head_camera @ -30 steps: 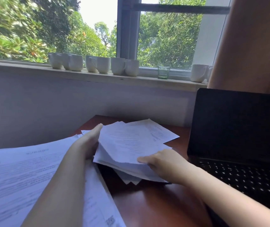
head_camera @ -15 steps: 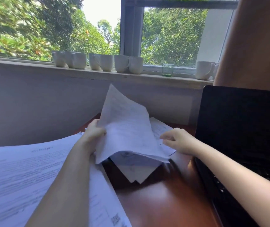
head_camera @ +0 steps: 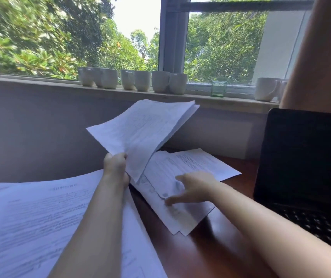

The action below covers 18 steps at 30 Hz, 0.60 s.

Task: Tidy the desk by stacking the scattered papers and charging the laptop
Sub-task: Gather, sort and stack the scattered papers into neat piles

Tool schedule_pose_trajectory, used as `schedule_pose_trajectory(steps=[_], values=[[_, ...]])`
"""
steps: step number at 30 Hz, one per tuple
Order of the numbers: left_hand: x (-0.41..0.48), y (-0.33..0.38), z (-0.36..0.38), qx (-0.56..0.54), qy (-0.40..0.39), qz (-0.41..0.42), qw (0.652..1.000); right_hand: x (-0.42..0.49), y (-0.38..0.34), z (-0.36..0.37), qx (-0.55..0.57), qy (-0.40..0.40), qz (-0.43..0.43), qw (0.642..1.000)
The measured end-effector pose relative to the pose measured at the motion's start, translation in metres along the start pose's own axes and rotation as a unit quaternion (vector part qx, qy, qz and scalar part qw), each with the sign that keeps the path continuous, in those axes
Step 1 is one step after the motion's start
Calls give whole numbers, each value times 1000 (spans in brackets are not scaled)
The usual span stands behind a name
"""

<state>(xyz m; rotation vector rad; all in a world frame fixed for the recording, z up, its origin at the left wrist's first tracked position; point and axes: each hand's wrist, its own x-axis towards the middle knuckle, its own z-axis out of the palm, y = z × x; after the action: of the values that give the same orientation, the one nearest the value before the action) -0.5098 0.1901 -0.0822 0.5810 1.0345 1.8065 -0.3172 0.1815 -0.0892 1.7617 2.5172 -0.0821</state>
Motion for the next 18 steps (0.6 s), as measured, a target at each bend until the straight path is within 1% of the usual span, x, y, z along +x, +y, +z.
schedule_pose_trajectory(steps=[1,3,7,10,12,13,15,16,18], values=[[1,0,0,-3,0,-4,1000,-1,-9,1,-45,10,-2,999],[3,-1,-1,-10,3,-8,1000,1,-19,3,-75,37,-1,996],[7,-2,-3,-12,10,-12,1000,7,-21,4,-55,84,10,995],[6,-1,-3,-14,1,-16,1000,7,-17,17,-53,161,40,985],[4,0,-3,-18,-2,-14,1000,4,-11,31,-10,207,80,975],[3,0,-3,-21,-2,-12,1000,3,-7,38,45,229,96,968],[3,2,-3,-22,1,-8,1000,3,2,44,152,272,127,942],[4,2,-3,-22,3,-10,1000,3,7,45,174,287,142,931],[4,2,-3,-23,5,-16,1000,1,16,42,151,308,175,923]])
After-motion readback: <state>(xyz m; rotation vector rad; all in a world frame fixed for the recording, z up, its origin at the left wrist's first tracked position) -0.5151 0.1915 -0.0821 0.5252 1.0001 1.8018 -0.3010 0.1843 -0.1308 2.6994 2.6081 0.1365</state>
